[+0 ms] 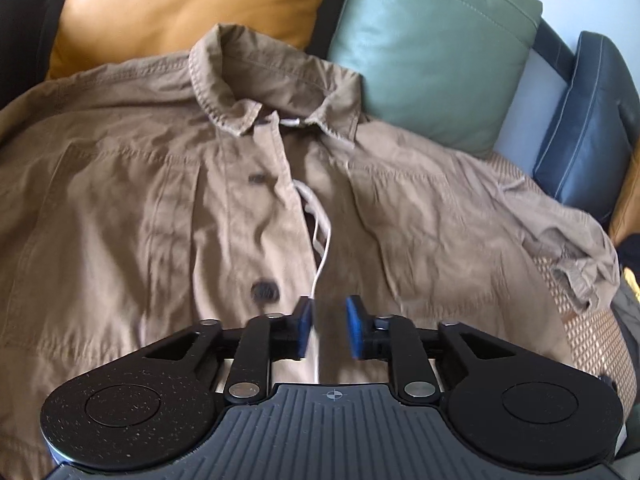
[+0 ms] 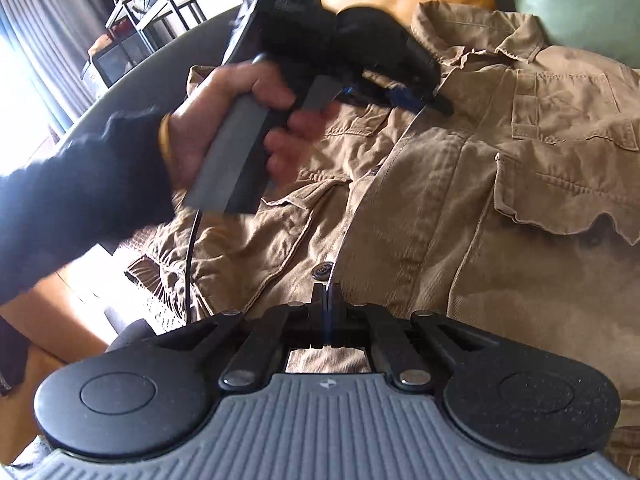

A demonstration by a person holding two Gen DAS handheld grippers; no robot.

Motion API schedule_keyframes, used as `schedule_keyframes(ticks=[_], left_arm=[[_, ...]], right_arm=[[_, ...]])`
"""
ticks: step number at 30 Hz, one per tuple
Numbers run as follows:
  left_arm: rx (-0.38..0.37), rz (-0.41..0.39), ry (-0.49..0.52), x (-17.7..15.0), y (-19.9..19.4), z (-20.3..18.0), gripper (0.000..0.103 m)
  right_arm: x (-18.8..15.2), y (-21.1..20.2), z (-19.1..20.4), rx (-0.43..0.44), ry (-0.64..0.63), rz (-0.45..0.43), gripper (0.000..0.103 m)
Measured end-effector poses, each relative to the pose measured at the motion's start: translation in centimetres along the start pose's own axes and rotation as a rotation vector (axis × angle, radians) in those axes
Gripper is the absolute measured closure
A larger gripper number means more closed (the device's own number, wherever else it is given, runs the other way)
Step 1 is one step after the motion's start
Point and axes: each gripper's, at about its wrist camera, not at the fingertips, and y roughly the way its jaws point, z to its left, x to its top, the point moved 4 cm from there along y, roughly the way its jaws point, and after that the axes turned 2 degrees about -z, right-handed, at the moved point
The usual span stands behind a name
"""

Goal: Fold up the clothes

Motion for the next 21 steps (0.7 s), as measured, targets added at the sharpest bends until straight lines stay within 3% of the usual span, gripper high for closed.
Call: schedule_keyframes(ticks=[10, 14, 21], left_arm=[[0.003, 0.026, 0.055, 5.1, 5.5, -0.8, 0.058], [0.002, 0.035, 0.012, 7.4, 8.1, -0.6, 0.057], [-0.012, 0.023, -0.086, 11.2, 11.0, 1.8, 0.057]], right_arm=[[-1.3, -0.8, -1.5, 0.047, 0.087, 0.002, 0.103], [-1.8, -1.0, -2.6, 0.080, 0.177, -0.009, 0.103], [-2.0, -0.1, -4.0, 0.117, 0.205, -0.002, 0.103]])
